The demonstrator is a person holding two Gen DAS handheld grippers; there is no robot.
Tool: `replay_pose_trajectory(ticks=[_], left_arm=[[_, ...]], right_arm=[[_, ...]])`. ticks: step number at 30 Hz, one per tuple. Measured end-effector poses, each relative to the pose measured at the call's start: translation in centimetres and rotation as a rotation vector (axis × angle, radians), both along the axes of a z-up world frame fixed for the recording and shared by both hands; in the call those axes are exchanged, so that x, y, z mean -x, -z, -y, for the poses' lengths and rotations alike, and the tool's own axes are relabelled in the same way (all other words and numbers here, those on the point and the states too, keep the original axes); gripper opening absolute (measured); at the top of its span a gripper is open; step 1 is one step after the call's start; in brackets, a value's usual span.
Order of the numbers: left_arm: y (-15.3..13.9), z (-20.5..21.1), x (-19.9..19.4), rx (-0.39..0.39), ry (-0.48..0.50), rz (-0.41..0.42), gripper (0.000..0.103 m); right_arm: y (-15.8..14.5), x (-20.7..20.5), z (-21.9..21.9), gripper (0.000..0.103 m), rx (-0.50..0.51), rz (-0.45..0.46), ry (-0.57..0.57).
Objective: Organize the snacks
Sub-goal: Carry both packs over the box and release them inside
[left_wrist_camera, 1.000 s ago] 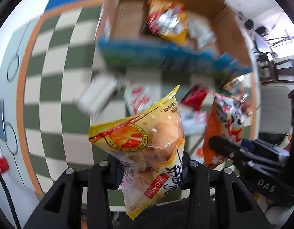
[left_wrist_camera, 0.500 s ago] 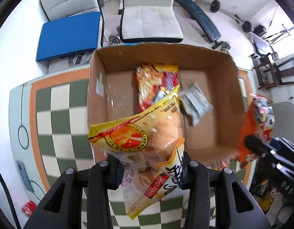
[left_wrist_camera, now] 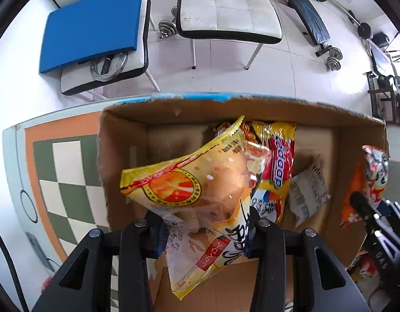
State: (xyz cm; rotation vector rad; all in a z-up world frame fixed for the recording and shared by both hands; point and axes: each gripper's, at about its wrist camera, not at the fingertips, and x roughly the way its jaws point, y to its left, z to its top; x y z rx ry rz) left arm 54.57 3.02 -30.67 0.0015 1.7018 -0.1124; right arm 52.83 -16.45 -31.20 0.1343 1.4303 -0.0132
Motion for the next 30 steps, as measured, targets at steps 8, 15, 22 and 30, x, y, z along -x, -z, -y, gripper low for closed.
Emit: replay_pose_trajectory(ticks=[8, 15, 22, 30], left_arm=[[0.6, 0.0, -0.7, 0.002, -0.010, 0.003, 0.061], [-0.5, -0.3, -0.9, -0.003, -0.021, 0.045, 0.086], [-3.2, 0.5, 0.6, 0.023, 0.031, 0.098, 0.086], [-8.8, 1.9, 5.7, 0.051, 0.086, 0.276, 0.087]], right_arm=[[1.7, -1.0, -0.1, 0.046, -0.013, -0.037, 0.010], [1.3, -1.3, -0.5, 0.089, -0.023, -0.043, 0.021], [0.0, -0.4, -1.3, 0.093, -0.011, -0.023, 0.019], [-2.9, 2.5, -1.7, 0.095, -0.083, 0.041, 0.039]])
